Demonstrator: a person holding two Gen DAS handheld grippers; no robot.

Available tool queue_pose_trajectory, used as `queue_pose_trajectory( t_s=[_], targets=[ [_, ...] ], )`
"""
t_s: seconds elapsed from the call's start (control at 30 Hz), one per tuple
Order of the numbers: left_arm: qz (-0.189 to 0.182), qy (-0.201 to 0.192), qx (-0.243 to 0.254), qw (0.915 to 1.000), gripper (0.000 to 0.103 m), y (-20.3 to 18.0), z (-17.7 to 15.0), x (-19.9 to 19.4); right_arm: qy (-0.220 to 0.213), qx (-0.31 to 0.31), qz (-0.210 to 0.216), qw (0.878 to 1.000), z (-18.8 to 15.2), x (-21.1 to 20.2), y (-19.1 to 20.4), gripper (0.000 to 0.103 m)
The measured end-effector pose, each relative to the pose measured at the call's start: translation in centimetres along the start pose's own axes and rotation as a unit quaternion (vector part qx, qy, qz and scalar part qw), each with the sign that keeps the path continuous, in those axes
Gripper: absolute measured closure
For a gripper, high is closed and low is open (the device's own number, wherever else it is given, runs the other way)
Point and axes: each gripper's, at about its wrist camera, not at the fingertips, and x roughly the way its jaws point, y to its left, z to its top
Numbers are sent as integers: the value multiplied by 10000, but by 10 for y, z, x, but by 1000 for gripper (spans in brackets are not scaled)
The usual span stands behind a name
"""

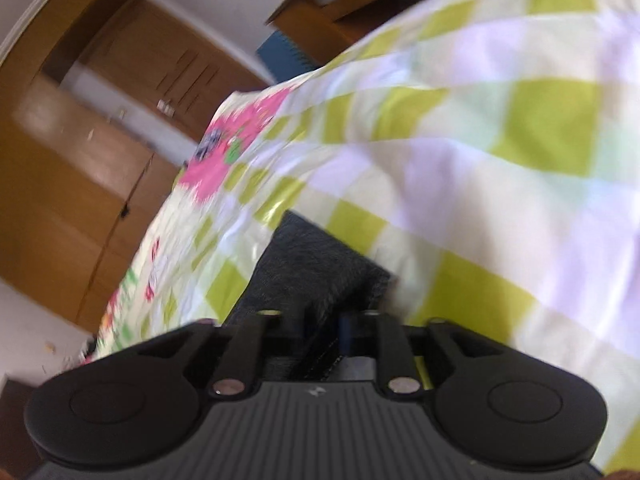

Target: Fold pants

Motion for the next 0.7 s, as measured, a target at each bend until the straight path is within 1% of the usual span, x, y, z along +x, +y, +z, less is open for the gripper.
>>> queue_pose_trajectory(
  t_s=[0.03,0.1,0.13,0.2,0.23,0.27,0.33,0.37,0.4,0.43,0.47,0.5,0.53,0.57,0.6,0.63,0.67,0.7],
  targets=[
    [-4,3,-1,10000,39,0,0,-1,16,69,39,10000,-2,-6,-1,71],
    [5,-2,21,10000,39,0,0,-2,75,21,48,10000,-9,-17,3,58],
    [22,-3,47,10000,39,-1,0,-2,89,-26,78,9999,-13,-23,6,56],
    [61,-29,71,10000,39,-2,-1,-3,173,15,142,9997,-20,-24,9,46],
    [79,-39,74,9999,39,-2,-1,-3,246,35,179,9995,-21,-20,11,46],
    [90,-40,75,9999,39,-3,-1,-2,278,-3,154,9995,-21,-13,13,47],
    [102,-36,59,9999,39,-4,0,-2,183,-102,47,9998,-15,1,19,48],
    [104,-32,58,9999,39,-3,0,-2,162,-41,7,9999,-10,8,20,61],
    [101,-35,64,9999,39,-3,0,-3,171,19,-10,9999,-3,15,21,87],
    [97,-41,65,9999,39,-2,0,-3,179,60,18,9998,4,19,23,93],
    [93,-47,54,9999,39,-2,-1,-4,141,54,119,9998,10,20,26,94],
    [83,-55,35,9999,39,-1,-1,-4,58,-146,182,9997,14,18,34,95],
    [75,-62,17,10000,39,-2,-2,-4,-46,-430,113,9990,17,14,43,95],
    [68,-71,-7,10000,39,-2,-3,-3,-68,-619,-2,9981,18,14,47,92],
    [67,-77,-23,9999,39,-2,-4,-3,44,-686,-149,9975,18,18,47,89],
    [68,-81,-38,9999,39,-3,-4,-2,280,-782,-464,9955,18,25,45,85],
    [72,-87,-43,9999,39,-3,-4,-2,440,-854,-792,9922,15,29,41,75],
    [78,-101,-39,9999,39,-3,-4,-2,448,-862,-887,9913,12,27,37,76]
  ],
)
